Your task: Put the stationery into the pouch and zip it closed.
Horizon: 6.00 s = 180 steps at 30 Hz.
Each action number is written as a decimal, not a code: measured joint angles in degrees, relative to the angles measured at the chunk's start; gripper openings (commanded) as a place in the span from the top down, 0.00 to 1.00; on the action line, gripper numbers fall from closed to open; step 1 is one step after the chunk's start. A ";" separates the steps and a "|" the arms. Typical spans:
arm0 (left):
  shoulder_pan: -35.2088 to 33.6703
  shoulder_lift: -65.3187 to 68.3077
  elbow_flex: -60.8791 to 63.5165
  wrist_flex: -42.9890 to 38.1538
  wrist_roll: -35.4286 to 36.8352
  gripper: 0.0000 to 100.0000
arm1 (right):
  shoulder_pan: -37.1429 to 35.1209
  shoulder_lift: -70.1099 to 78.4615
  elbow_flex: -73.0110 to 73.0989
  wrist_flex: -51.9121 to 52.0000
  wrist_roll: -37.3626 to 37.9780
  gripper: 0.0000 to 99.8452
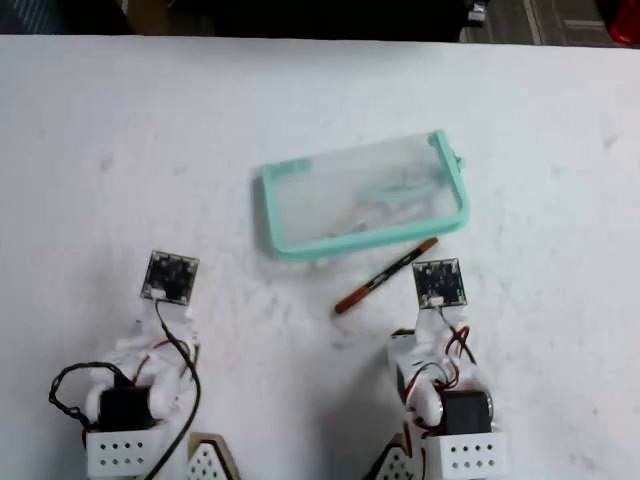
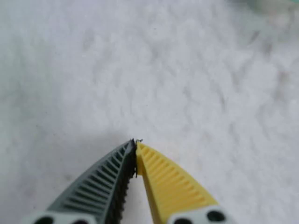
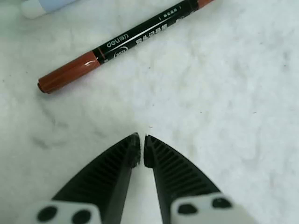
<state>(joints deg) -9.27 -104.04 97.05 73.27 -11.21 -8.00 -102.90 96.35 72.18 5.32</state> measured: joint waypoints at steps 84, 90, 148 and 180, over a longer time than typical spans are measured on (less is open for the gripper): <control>0.00 0.00 0.00 0.00 0.00 0.98 | 0.00 0.00 0.00 0.00 0.00 0.98; 0.00 0.00 0.00 0.00 0.00 0.98 | 0.00 0.00 0.00 0.00 0.00 0.98; 4.48 -0.35 -24.44 -16.62 -5.01 0.98 | 0.00 0.00 0.00 0.00 0.00 0.98; 16.35 82.11 -46.33 -24.62 2.29 0.98 | 0.18 0.00 0.00 -15.74 0.00 0.98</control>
<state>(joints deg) 7.08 -21.93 50.73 48.66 -8.92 -7.82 -102.90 96.35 56.44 5.32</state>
